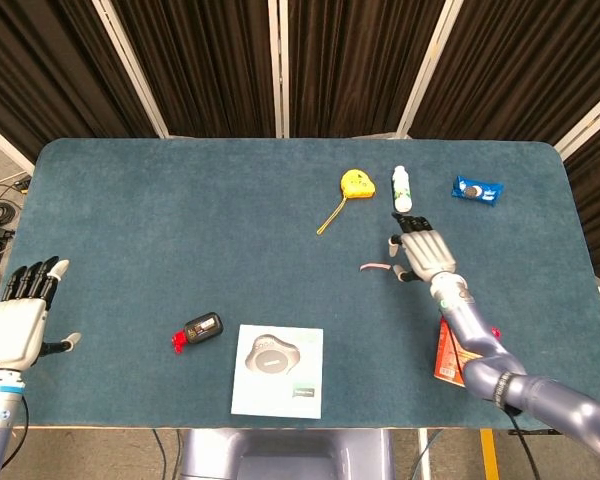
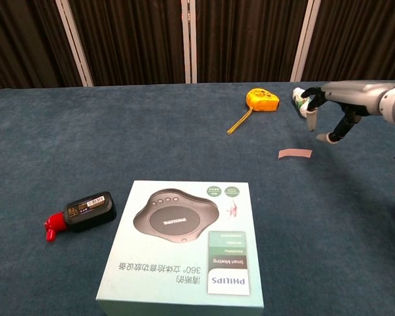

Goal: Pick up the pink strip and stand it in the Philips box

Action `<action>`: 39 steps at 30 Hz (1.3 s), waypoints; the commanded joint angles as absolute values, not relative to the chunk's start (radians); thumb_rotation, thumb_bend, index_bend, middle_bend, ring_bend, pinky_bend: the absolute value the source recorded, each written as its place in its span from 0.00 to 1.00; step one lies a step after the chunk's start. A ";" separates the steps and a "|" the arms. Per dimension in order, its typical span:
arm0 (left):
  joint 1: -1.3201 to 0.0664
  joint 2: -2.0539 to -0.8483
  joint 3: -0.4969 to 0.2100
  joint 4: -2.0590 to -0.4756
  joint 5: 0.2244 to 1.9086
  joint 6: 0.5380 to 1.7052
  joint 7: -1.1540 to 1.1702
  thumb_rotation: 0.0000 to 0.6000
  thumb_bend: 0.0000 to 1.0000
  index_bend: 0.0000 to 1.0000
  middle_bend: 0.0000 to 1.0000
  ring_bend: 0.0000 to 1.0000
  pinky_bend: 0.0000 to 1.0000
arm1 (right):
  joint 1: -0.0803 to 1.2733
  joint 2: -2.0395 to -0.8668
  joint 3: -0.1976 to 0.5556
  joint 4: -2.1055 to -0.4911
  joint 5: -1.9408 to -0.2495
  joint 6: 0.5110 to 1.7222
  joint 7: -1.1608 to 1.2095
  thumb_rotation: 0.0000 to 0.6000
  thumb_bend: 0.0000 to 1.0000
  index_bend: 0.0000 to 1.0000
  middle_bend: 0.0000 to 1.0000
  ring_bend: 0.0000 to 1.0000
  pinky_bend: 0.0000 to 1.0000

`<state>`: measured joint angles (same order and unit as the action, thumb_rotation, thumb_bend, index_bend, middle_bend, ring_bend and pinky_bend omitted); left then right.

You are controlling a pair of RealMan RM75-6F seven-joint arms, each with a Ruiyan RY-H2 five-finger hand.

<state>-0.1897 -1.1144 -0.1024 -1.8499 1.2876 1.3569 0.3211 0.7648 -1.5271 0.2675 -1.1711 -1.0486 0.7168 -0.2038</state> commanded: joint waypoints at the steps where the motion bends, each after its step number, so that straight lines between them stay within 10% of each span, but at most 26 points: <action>1: -0.200 -1.122 -0.108 -1.839 1.268 1.343 0.328 1.00 0.00 0.00 0.00 0.00 0.00 | 0.804 -1.590 0.256 -1.095 -1.026 0.689 -0.224 1.00 0.29 0.51 0.00 0.00 0.00; 39: -0.233 -1.134 -0.104 -1.808 1.212 1.316 0.329 1.00 0.00 0.00 0.00 0.00 0.00 | 0.844 -1.704 0.212 -0.897 -1.078 0.667 -0.165 1.00 0.43 0.67 0.00 0.00 0.00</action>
<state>-0.2333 -1.1337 -0.1043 -1.8080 1.2123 1.3159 0.3288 0.8456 -1.7123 0.2114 -0.8838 -1.0679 0.6589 -0.1731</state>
